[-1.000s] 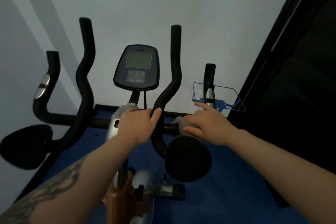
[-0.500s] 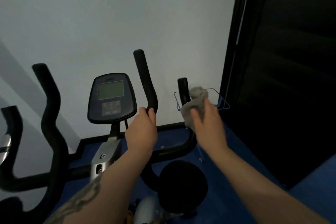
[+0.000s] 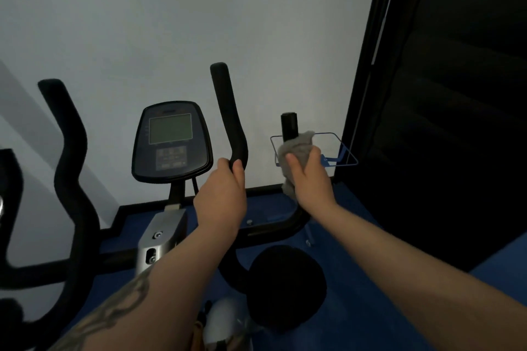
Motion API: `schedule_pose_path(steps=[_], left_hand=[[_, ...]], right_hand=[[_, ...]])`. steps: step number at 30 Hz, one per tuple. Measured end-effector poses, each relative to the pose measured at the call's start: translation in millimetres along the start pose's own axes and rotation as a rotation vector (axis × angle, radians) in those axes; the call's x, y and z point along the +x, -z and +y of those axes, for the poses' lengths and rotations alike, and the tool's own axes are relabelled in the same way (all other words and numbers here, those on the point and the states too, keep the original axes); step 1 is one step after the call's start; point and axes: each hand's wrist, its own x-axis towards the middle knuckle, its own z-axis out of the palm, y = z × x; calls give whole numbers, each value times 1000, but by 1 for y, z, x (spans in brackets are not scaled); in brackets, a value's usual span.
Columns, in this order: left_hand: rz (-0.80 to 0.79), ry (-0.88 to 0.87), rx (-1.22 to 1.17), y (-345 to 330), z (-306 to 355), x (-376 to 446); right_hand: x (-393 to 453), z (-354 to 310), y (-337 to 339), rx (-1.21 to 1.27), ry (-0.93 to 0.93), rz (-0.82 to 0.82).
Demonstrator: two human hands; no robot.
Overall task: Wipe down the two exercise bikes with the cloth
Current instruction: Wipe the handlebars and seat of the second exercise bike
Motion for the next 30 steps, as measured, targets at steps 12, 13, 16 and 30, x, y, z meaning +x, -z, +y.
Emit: schedule_pose_path(steps=[12,13,16,30], left_hand=[[22,0,9,-5,-2,4],[27,-3,10,-5,-2,4],[27,-2,3,-4,-1,3],[17,111,-475,-2,-23,-33]], right_hand=[[5,10,1,246,-62,-44],[4,11,2,237,-79,-44],[33,-10,7,244,-182,-105],[-41,2,13,521,-296,-117]])
